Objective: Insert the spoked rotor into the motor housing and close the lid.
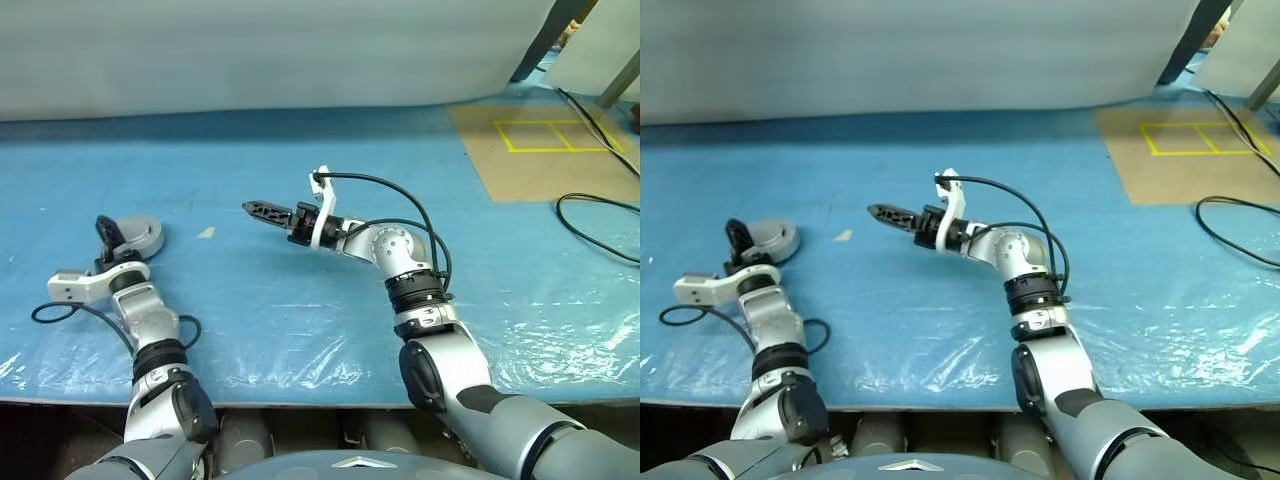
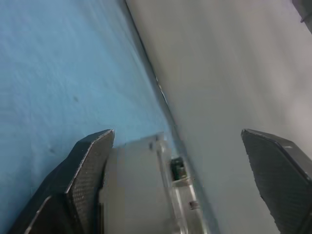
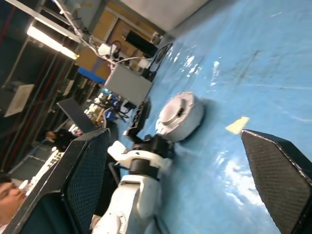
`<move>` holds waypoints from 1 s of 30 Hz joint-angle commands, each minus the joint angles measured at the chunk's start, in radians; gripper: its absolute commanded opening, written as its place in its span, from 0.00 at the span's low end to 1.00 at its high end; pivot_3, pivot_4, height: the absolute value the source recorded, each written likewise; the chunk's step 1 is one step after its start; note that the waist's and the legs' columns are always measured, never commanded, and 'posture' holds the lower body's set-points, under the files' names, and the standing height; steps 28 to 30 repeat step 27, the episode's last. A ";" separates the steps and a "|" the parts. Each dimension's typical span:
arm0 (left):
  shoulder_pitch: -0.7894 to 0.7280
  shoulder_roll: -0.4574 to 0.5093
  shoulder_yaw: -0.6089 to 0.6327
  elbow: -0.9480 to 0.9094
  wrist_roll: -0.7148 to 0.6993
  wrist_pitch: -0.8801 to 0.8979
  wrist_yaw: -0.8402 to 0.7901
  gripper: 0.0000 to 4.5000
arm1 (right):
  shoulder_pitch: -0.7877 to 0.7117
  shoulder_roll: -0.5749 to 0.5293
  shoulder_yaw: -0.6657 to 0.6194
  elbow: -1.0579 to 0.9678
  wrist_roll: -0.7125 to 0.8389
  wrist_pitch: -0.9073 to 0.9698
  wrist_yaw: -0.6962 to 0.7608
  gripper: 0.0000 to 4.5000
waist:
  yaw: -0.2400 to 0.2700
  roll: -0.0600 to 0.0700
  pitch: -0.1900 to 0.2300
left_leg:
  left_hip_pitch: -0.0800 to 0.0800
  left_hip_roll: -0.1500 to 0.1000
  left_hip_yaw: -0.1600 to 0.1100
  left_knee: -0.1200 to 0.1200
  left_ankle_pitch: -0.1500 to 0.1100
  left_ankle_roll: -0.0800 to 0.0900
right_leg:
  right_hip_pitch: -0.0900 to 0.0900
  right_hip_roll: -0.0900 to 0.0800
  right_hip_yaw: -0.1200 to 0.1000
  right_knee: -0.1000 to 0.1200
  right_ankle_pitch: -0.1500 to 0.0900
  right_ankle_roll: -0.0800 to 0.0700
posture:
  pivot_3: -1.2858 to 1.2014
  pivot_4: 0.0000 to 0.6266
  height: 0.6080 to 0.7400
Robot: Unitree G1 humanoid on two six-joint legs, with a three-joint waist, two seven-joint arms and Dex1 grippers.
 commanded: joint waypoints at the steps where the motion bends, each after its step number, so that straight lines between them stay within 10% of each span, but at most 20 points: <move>1: 0.087 0.001 0.028 -0.066 0.048 -0.038 0.055 0.99 | 0.004 -0.012 0.038 -0.068 -0.042 -0.067 0.031 1.00 | -0.001 0.000 0.000 | 0.000 0.000 0.000 -0.001 0.000 0.000 | 0.000 0.000 0.000 0.000 0.000 0.000 | 0.52 0.24 1.00; 14: 0.427 0.094 -0.365 -0.569 0.303 0.168 -0.187 0.99 | 0.173 -0.129 0.276 -0.183 -0.377 -0.575 0.139 1.00 | 0.015 -0.005 0.002 | -0.002 0.001 -0.001 -0.002 -0.001 0.000 | -0.002 0.000 -0.002 -0.005 -0.003 -0.004 | 0.52 0.24 1.00; 30: 0.414 0.281 -0.588 -0.633 0.461 0.210 -0.460 0.99 | 0.334 -0.256 0.266 -0.251 -0.432 -0.736 0.188 1.00 | -0.002 -0.004 0.003 | -0.001 0.000 0.000 -0.002 0.000 0.000 | -0.001 0.000 -0.001 -0.005 -0.003 -0.005 | 0.52 0.24 1.00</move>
